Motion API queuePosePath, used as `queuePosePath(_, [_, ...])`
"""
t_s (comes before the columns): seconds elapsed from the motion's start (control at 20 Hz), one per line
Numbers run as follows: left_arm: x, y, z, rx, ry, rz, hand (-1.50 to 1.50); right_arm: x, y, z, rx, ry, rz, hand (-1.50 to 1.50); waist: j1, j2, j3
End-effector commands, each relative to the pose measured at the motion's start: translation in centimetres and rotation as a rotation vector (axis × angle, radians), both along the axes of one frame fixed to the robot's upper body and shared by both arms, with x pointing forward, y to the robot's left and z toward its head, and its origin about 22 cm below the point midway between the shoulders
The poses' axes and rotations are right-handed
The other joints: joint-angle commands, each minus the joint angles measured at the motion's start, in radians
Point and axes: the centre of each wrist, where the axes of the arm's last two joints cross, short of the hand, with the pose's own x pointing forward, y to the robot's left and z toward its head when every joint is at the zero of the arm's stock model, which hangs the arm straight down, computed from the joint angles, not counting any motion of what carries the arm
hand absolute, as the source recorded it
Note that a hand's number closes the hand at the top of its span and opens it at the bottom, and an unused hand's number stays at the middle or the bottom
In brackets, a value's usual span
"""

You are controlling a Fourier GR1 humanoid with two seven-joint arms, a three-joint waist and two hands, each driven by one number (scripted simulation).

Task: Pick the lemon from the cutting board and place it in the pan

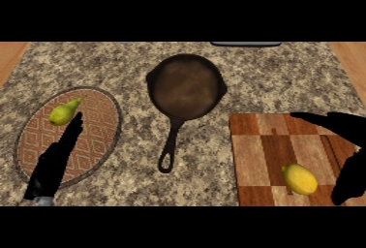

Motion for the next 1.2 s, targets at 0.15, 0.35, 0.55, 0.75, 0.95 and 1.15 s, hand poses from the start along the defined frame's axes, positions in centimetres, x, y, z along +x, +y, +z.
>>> queuePosePath(0.15, [-0.4,0.3,-0.6,0.005,0.009,-0.006,0.00,0.8,2.7,-1.1,-0.132,0.072,0.033,-1.50,-0.001,0.000,0.000])
queuePosePath(0.35, [-0.7,1.1,1.4,-0.002,0.001,0.006,0.00,-0.1,2.5,-2.0,-0.089,0.105,0.042,-1.50,-0.004,-0.001,0.001])
queuePosePath(0.55, [0.8,-0.1,-0.5,-0.010,0.010,0.017,0.00,0.0,3.9,-1.2,-0.184,0.108,0.045,-1.50,-0.007,0.000,0.000])
queuePosePath(0.75, [0.4,0.2,-0.5,-0.001,0.001,0.004,0.00,-0.2,3.5,-3.8,-0.218,0.143,0.059,-1.50,-0.005,0.000,0.000])
queuePosePath(0.95, [-1.6,-0.8,-2.9,-0.009,-0.003,0.012,0.00,-0.8,4.0,-4.8,-0.248,0.147,0.020,-1.50,-0.006,0.000,0.000])
queuePosePath(1.15, [-1.0,0.0,-0.9,0.004,-0.006,0.007,0.00,0.1,4.6,-4.9,-0.251,0.174,0.045,-1.50,-0.002,0.000,0.000])
